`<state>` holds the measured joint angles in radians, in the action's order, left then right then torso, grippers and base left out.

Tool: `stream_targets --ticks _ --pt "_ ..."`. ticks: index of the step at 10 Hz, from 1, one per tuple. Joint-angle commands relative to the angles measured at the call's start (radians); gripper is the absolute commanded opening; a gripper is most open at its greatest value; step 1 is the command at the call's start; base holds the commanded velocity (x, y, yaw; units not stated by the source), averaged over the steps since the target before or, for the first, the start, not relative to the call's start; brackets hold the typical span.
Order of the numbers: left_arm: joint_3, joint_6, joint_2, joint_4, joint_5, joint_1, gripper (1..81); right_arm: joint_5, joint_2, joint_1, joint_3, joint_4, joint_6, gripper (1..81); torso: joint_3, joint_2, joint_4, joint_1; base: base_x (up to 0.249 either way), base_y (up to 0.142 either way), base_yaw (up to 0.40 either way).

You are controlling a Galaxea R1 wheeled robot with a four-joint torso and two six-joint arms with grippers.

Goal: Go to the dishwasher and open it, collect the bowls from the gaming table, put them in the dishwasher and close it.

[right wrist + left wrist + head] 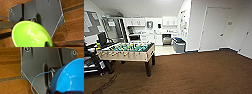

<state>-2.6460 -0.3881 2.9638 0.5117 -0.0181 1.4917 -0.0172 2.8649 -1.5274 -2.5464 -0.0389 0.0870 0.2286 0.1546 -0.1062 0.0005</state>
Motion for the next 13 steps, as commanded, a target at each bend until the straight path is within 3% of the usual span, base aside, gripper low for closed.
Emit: stream_targets --ticks 1,13 --pt "0.014 0.000 0.008 -0.005 -0.085 -0.046 1.0 -0.058 -0.013 0.039 0.005 -0.012 -0.003 1.0 0.000 0.000 0.000 0.000 0.210 0.000 0.000" --pt "0.014 0.000 0.014 -0.007 -0.085 -0.044 1.0 -0.058 -0.007 0.039 0.003 -0.018 -0.003 1.0 0.000 0.000 0.000 0.000 0.216 0.000 0.000"
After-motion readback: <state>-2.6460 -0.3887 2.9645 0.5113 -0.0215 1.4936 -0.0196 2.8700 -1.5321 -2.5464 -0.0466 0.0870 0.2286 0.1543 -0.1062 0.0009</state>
